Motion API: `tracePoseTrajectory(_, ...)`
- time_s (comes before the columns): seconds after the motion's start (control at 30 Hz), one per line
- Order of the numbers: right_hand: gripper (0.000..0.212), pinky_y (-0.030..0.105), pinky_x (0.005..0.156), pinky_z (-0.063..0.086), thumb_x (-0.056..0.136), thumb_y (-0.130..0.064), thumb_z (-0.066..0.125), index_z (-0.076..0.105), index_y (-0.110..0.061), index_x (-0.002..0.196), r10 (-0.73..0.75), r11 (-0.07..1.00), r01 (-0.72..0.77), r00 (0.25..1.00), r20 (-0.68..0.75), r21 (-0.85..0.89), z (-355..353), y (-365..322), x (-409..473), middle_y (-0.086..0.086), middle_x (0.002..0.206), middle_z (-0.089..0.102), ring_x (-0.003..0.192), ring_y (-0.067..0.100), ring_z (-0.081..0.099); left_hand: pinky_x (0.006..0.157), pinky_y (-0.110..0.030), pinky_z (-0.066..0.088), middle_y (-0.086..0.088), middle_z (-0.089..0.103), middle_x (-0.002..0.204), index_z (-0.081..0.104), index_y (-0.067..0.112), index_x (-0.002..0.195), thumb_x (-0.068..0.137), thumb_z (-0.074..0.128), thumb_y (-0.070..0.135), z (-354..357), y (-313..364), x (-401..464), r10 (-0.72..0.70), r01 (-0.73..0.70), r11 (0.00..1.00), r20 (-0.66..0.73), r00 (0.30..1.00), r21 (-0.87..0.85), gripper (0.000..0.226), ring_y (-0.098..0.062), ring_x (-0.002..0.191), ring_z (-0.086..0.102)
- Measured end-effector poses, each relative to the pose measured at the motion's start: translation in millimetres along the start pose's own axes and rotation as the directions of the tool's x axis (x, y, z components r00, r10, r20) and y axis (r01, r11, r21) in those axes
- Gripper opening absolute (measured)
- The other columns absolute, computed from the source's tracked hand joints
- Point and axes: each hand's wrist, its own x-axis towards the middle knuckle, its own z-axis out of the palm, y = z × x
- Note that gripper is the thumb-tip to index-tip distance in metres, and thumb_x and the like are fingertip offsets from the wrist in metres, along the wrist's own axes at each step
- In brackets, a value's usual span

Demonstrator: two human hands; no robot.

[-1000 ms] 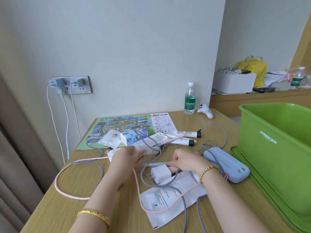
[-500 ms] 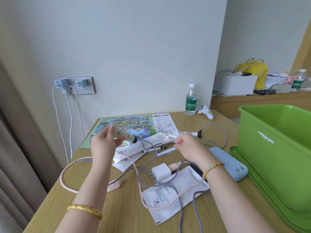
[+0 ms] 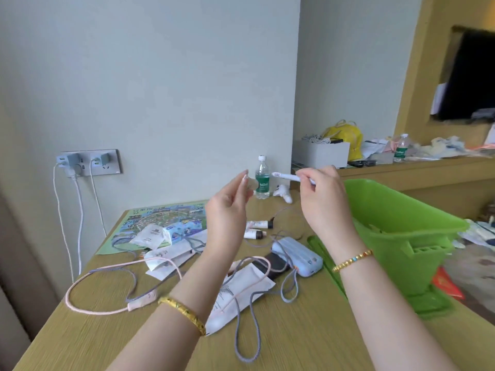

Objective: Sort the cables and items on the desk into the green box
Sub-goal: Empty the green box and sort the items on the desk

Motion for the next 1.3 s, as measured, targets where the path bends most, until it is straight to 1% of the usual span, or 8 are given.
tracePoseTrajectory(0.1,0.026,0.036,0.079,0.04,0.095,-0.015,0.043,0.067,-0.007,0.101,0.036,0.98,-0.042,0.999,-0.037,-0.193,-39,21,7,0.017,0.102,0.051,0.099,0.034,0.048,0.091,-0.035,0.052,0.009,0.069,0.091,0.066,0.017,0.117,0.095,0.051,0.025,51,17,-16,0.082,-0.109,0.987,0.213,0.974,0.122,0.028,-0.014,0.093,0.069)
tracePoseTrajectory(0.33,0.03,0.037,0.071,0.039,0.097,-0.018,0.04,0.067,-0.004,0.093,0.147,0.888,-0.166,0.986,-0.076,-0.428,-98,75,2,0.018,0.097,0.052,0.094,0.034,0.049,0.097,-0.012,0.034,-0.01,0.062,0.125,0.061,0.006,0.122,0.097,0.048,0.018,144,46,-35,0.227,-0.341,0.919,0.444,0.867,0.197,0.031,-0.017,0.119,0.056)
tracePoseTrajectory(0.43,0.031,0.037,0.068,0.04,0.097,-0.021,0.042,0.066,-0.001,0.094,0.178,0.865,-0.209,0.978,-0.11,-0.456,-108,90,1,0.019,0.097,0.051,0.095,0.036,0.049,0.105,-0.03,0.036,-0.027,0.054,0.129,0.06,-0.002,0.116,0.098,0.041,0.013,173,38,-37,0.08,-0.364,0.866,0.624,0.777,0.343,0.029,-0.026,0.132,0.044)
tracePoseTrajectory(0.53,0.034,0.037,0.073,0.039,0.097,-0.023,0.041,0.066,0.0,0.095,0.25,0.817,-0.224,0.968,-0.024,-0.531,-110,104,-1,0.019,0.102,0.053,0.1,0.035,0.047,0.112,-0.046,0.025,-0.022,0.039,0.144,0.054,0.01,0.126,0.099,0.037,0.02,181,24,-34,-0.212,-0.445,0.662,0.72,0.66,0.603,0.034,-0.029,0.143,0.02)
tracePoseTrajectory(0.67,0.037,0.043,0.088,0.036,0.098,-0.025,0.037,0.065,-0.002,0.089,0.32,0.765,-0.216,0.945,0.067,-0.607,-103,106,-3,0.017,0.106,0.059,0.106,0.035,0.048,0.111,-0.05,0.024,-0.012,0.047,0.141,0.059,0.02,0.124,0.097,0.041,0.026,162,12,-31,-0.144,-0.414,0.655,0.642,0.753,0.632,0.034,-0.03,0.138,0.03)
tracePoseTrajectory(0.87,0.033,0.044,0.104,0.027,0.097,-0.023,0.038,0.068,-0.01,0.095,0.046,0.885,-0.031,0.999,0.021,-0.465,-60,67,-12,0.01,0.102,0.061,0.098,0.031,0.049,0.095,-0.036,0.041,-0.011,0.063,0.12,0.068,0.01,0.112,0.09,0.047,0.008,94,1,-28,0.037,-0.312,0.785,0.463,0.886,0.535,0.03,-0.031,0.111,0.055)
tracePoseTrajectory(1.1,0.026,0.035,0.084,0.028,0.094,-0.019,0.041,0.066,-0.013,0.093,-0.054,0.977,0.099,0.971,0.231,-0.189,54,14,-56,0.004,0.098,0.062,0.093,0.027,0.049,0.102,-0.033,0.037,-0.016,0.052,0.133,0.063,0.008,0.118,0.093,0.046,0.006,-19,-52,-32,-0.1,-0.073,0.764,0.23,0.968,0.641,0.031,-0.027,0.126,0.046)
tracePoseTrajectory(1.3,0.029,0.037,0.09,0.038,0.095,-0.016,0.037,0.063,-0.014,0.108,-0.007,0.997,0.045,0.852,0.524,-0.058,136,2,-90,0.006,0.11,0.061,0.104,0.026,0.051,0.097,-0.034,0.039,-0.01,0.05,0.135,0.053,0.012,0.128,0.094,0.043,0.009,-103,-95,-22,-0.223,0.144,0.672,0.013,0.975,0.726,0.035,-0.027,0.12,0.048)
